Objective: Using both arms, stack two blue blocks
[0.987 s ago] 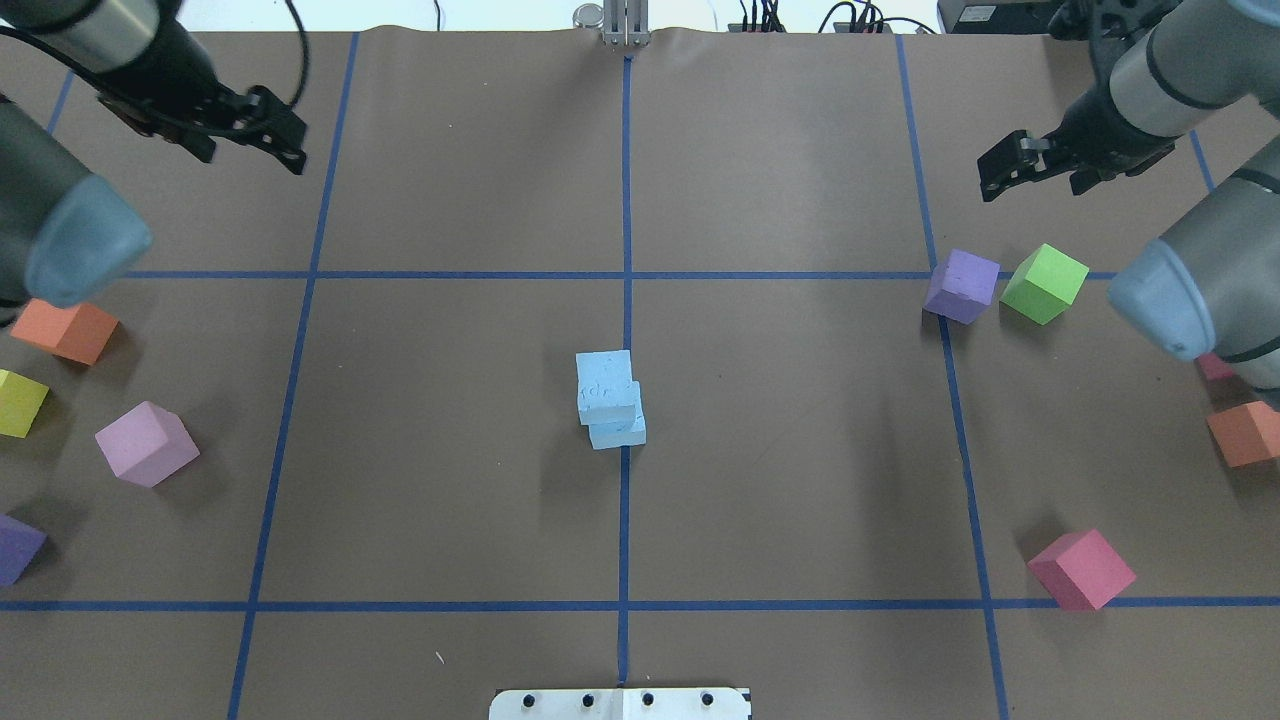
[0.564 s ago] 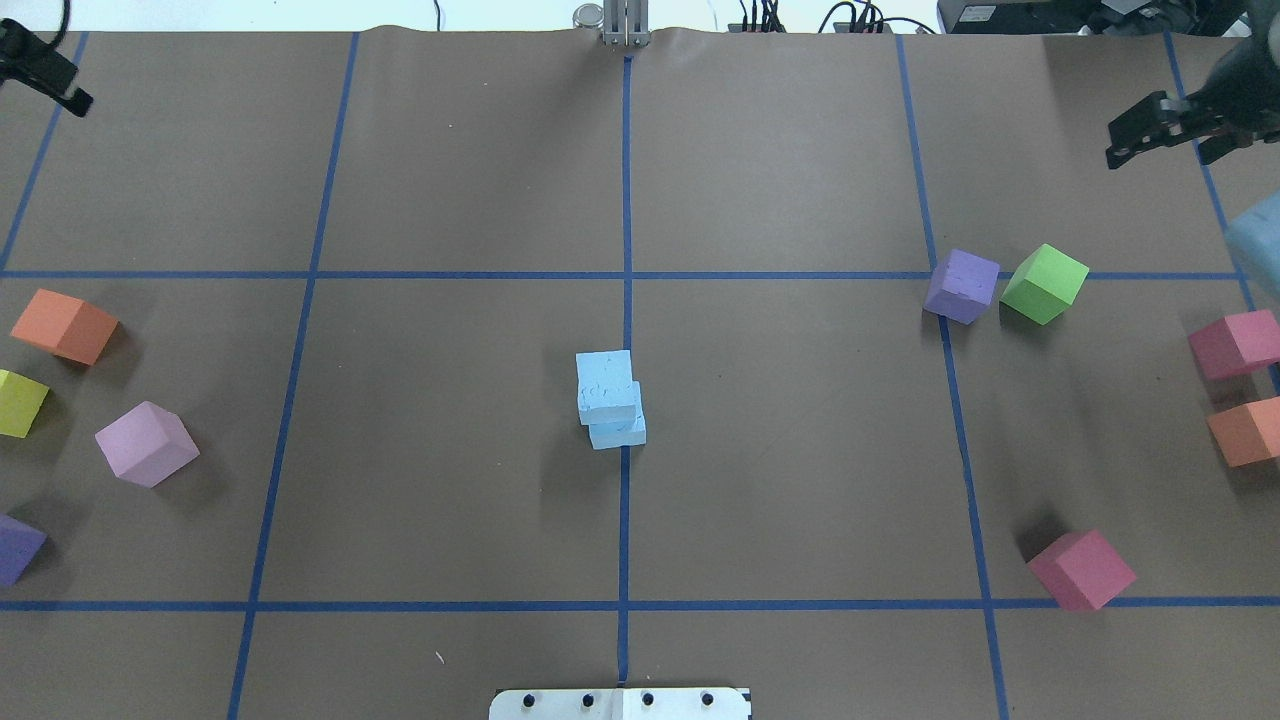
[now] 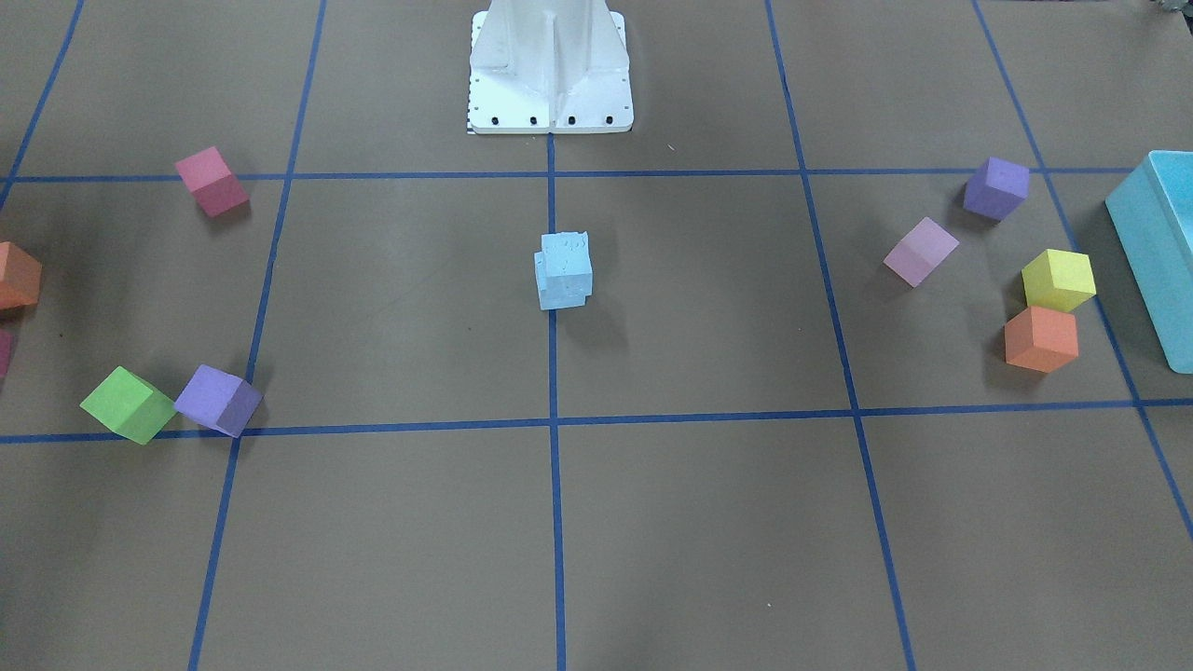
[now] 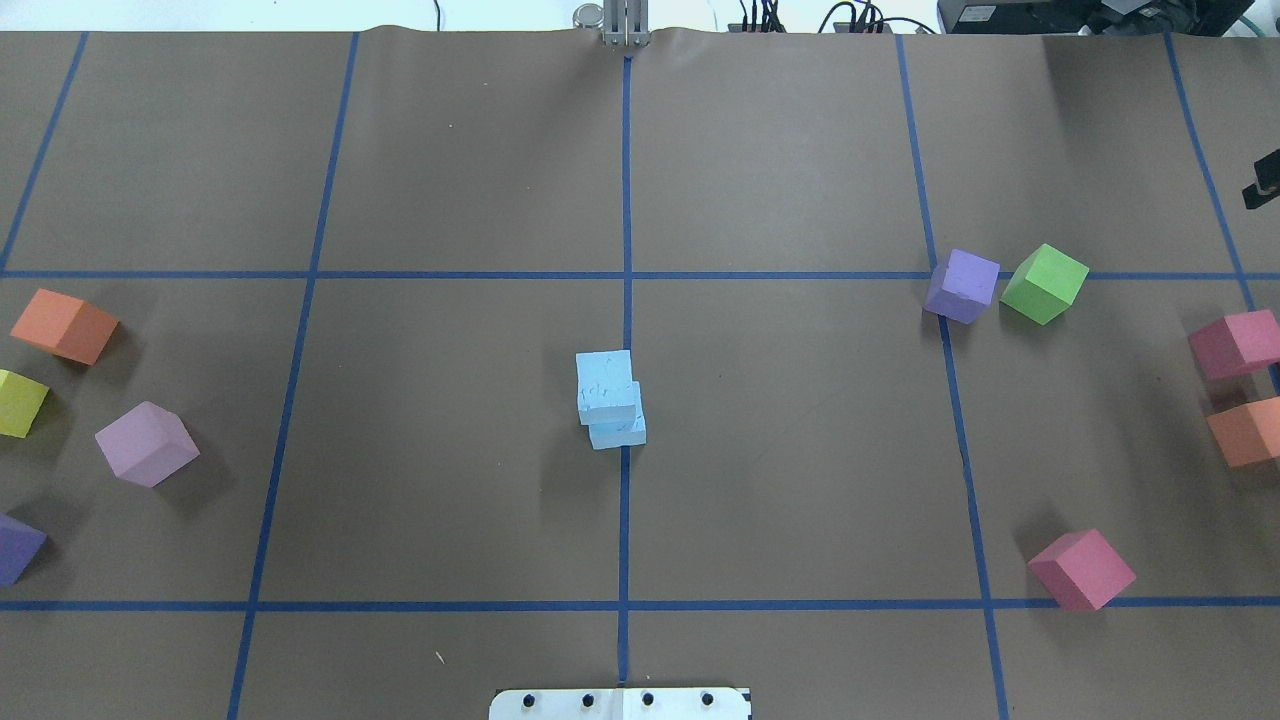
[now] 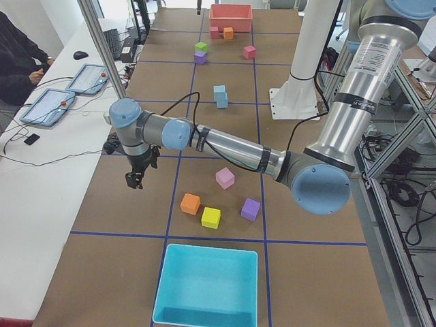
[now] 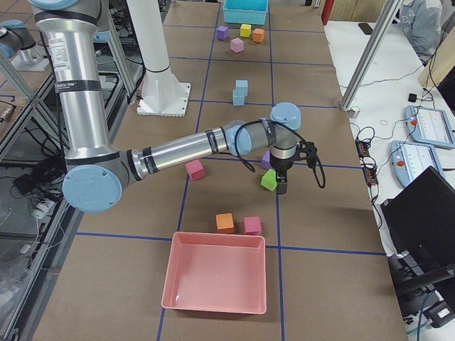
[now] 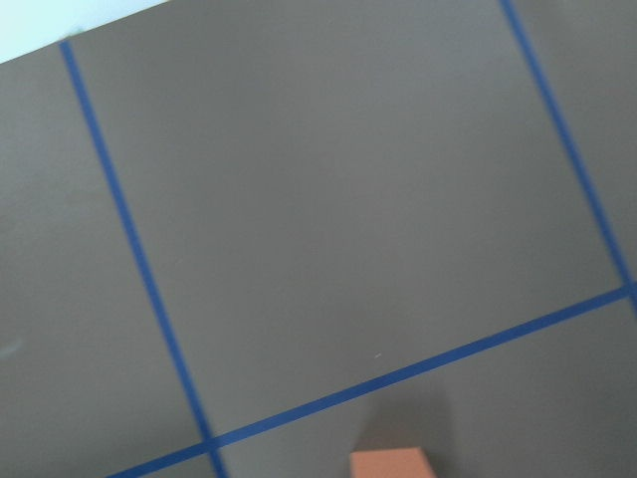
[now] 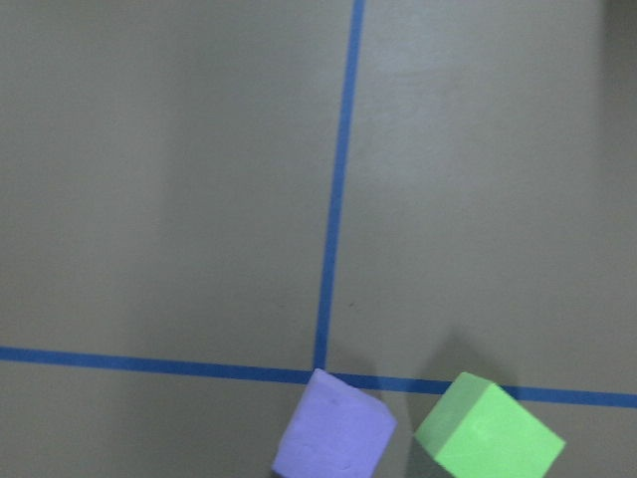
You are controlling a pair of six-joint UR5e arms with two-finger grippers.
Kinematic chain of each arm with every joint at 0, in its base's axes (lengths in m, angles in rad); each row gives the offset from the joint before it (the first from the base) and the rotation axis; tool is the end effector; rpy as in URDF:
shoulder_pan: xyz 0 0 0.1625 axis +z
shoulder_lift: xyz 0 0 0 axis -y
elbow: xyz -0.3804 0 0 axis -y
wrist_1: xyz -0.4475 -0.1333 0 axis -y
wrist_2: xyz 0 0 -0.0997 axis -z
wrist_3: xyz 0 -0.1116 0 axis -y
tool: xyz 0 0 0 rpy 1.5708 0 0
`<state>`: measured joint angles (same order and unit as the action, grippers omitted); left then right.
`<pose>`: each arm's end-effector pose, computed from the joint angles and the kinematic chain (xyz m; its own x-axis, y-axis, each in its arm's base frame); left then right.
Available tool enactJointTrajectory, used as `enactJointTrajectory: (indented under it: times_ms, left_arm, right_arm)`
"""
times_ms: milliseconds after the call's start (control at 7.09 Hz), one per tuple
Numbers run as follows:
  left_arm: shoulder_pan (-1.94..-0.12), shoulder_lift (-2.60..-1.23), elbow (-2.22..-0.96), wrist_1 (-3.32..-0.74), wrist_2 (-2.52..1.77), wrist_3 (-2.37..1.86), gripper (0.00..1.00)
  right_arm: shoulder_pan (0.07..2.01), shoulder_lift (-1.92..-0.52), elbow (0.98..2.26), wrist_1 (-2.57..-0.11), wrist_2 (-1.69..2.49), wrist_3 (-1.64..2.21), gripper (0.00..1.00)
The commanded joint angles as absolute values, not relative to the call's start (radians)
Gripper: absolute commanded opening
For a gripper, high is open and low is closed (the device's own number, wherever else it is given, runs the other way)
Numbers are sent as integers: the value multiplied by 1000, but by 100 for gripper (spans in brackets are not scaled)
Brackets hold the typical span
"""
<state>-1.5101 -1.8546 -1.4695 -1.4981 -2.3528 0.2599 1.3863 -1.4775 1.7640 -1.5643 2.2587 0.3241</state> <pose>-0.0149 -0.6565 0.5142 0.6644 0.3711 -0.6488 -0.2391 0.9280 0.2859 -0.0459 -0.5866 0.4685 0.7440 -0.0055 0.6682 -0.0647 0.9947 0.0802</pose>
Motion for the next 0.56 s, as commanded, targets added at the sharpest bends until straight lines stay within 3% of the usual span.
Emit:
enactJointTrajectory:
  times_ms: [0, 423]
  left_arm:
    - [-1525, -1725, -1454, -1590, -2352, 301, 100]
    - [-1554, -1677, -1447, -1617, -2349, 299, 100]
  right_arm:
    - [1423, -1546, 1773, -1562, 2278, 291, 100]
    - [1428, -1555, 1775, -1563, 2283, 290, 100]
